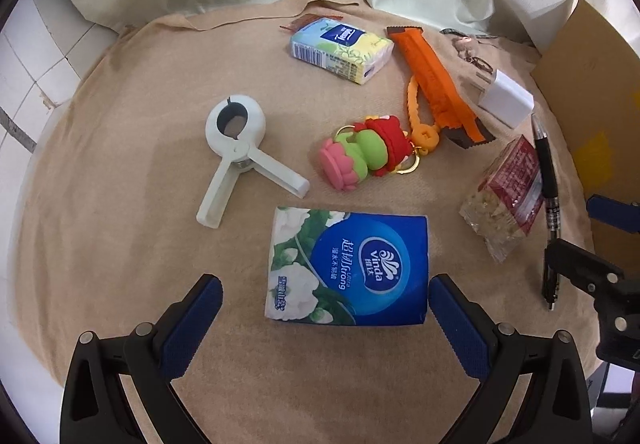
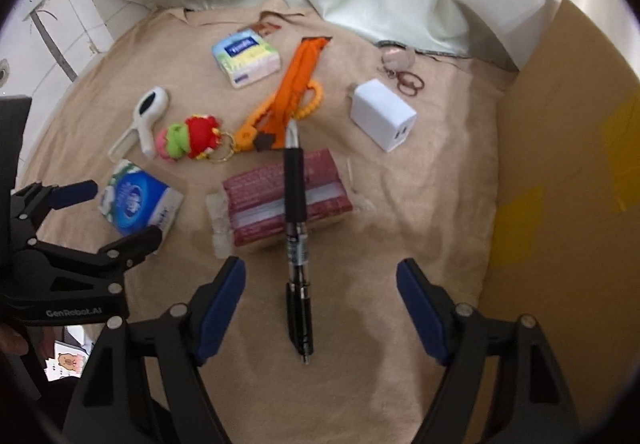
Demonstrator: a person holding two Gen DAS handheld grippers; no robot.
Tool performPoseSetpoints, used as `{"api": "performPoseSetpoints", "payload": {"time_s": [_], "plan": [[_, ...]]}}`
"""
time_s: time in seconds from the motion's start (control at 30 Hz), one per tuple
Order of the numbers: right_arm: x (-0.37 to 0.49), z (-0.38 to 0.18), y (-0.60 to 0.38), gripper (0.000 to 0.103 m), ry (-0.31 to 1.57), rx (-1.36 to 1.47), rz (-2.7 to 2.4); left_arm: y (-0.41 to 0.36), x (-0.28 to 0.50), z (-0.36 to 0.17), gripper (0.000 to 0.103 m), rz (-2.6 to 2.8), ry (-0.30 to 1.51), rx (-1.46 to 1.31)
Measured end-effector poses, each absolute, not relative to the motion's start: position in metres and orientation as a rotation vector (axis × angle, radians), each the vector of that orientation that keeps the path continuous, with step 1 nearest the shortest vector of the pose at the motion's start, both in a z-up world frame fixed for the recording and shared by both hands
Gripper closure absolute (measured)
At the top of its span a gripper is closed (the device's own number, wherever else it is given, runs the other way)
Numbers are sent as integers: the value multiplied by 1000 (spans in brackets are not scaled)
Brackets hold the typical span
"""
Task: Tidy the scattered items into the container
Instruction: 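Close the right tool on the black pen while the left tool grasps the blue tissue pack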
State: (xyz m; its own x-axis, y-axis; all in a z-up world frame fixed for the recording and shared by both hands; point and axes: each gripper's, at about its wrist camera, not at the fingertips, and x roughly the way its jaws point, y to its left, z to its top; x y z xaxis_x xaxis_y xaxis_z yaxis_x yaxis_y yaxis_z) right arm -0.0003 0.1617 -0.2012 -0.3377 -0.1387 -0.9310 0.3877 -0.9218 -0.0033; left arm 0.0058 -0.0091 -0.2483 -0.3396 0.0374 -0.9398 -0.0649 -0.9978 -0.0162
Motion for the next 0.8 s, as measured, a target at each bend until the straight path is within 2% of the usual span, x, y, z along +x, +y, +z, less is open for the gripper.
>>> {"api": "performPoseSetpoints", "payload": {"time_s": [0.23,0.4,0.6,0.63,0.73,0.8], "plan": [[-6,-211,164,31,265,1600,-2304,-9,4,-257,0,2513,51,-1795],[-7,-215,167,44,248,1616,-2282,-9,6,-264,0,2492,94,-1818],[-8,-220,167,75,230,1643,-2236,-13,7,-264,2,2493,80,-1808],[-9,-221,167,84,220,1647,-2224,-14,7,-263,6,2497,83,-1795],[-8,-220,165,87,218,1635,-2225,-17,9,-256,29,2512,80,-1750],[-8,-218,165,88,198,1621,-2223,-20,9,-254,29,2505,61,-1745]]}}
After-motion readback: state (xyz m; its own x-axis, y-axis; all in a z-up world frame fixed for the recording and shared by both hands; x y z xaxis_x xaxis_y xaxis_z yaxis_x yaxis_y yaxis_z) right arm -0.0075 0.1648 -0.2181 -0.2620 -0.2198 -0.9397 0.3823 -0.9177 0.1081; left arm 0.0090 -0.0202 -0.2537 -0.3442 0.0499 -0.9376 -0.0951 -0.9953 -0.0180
